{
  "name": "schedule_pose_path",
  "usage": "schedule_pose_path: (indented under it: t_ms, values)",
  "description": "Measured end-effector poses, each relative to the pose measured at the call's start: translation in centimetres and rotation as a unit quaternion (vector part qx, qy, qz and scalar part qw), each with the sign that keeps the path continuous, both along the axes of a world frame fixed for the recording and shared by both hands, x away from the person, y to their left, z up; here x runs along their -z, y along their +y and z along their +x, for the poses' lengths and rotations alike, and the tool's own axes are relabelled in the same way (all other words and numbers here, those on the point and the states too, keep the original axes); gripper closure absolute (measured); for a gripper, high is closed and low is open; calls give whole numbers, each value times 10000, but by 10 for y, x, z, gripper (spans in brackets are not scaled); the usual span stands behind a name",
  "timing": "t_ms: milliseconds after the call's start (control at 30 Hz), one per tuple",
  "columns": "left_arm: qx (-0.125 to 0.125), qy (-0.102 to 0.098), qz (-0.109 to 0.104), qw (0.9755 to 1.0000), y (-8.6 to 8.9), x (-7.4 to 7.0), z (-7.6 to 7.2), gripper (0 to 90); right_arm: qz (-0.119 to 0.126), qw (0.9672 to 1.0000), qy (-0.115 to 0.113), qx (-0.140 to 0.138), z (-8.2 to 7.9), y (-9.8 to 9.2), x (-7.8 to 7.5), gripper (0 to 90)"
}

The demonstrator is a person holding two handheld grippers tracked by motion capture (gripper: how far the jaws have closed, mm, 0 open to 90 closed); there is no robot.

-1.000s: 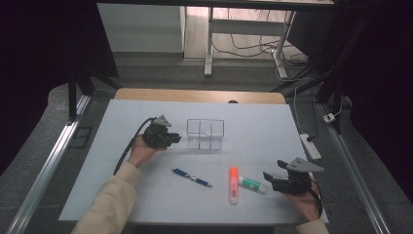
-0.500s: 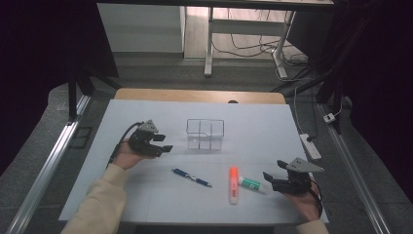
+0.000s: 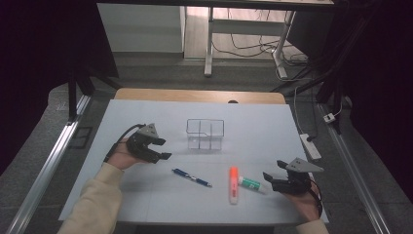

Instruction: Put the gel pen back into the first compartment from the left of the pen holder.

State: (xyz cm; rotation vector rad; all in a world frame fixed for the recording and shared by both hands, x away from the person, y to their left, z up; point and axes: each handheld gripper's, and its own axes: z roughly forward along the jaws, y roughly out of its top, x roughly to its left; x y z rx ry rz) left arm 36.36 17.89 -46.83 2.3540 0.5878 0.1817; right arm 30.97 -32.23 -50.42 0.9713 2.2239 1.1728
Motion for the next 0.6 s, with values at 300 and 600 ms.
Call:
schedule_pose_path:
  t_ms: [300,600]
  values:
    - [692,-2,219,9974,-28,0,-5,394,-8,10000,5,-3,0,0,0,245]
    - [1336,52,670,9887,-71,10,-10,396,-29,10000,16,-6,0,1,0,245]
